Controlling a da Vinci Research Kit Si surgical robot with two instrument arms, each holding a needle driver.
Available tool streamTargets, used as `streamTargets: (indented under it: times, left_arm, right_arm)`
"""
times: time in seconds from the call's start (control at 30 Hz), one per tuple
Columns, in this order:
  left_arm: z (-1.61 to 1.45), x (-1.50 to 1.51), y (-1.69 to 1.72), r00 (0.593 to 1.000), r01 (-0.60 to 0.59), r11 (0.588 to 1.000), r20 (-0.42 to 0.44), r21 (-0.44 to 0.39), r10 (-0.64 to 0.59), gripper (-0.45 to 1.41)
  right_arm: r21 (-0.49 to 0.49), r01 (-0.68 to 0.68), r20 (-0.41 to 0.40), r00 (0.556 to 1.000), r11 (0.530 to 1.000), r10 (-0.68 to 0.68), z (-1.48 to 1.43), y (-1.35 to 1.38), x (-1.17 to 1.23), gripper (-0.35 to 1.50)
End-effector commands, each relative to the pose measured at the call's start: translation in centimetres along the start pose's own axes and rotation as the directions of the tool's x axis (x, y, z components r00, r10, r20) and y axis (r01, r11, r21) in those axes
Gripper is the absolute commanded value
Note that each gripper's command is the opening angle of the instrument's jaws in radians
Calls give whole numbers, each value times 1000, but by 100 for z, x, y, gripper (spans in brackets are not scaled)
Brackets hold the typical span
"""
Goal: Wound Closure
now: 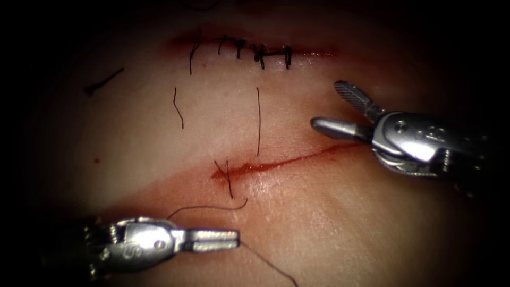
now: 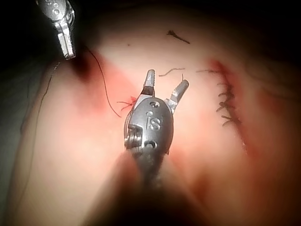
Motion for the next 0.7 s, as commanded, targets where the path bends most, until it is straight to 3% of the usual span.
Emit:
streamTargets:
  times: [0.03, 0.17, 0.3, 0.47, 0.7]
  left_arm:
    - [6, -7, 0, 1000, 0, 1000, -31, -12, 0, -45]
    - [1, -3, -5, 995, 3, 1000, -98, -28, -6, -45]
    - [-5, 9, -14, 986, 26, 999, -166, -41, -32, -45]
    - [-7, 26, -16, 979, 33, 997, -199, -69, -46, -45]
    - [-8, 42, -14, 968, 50, 990, -238, -131, -80, -45]
  right_arm:
    - [35, 20, 9, 1000, 999, -20, 33, -15, -17, 136]
    - [69, 48, 10, 999, 996, -49, 66, -34, -35, 135]
    - [83, 66, -15, 998, 994, -65, 95, -54, -35, 126]
    - [103, 82, -6, 997, 991, -82, 125, -74, -36, 126]
    - [174, 119, 39, 991, 978, -128, 175, -102, -60, 126]
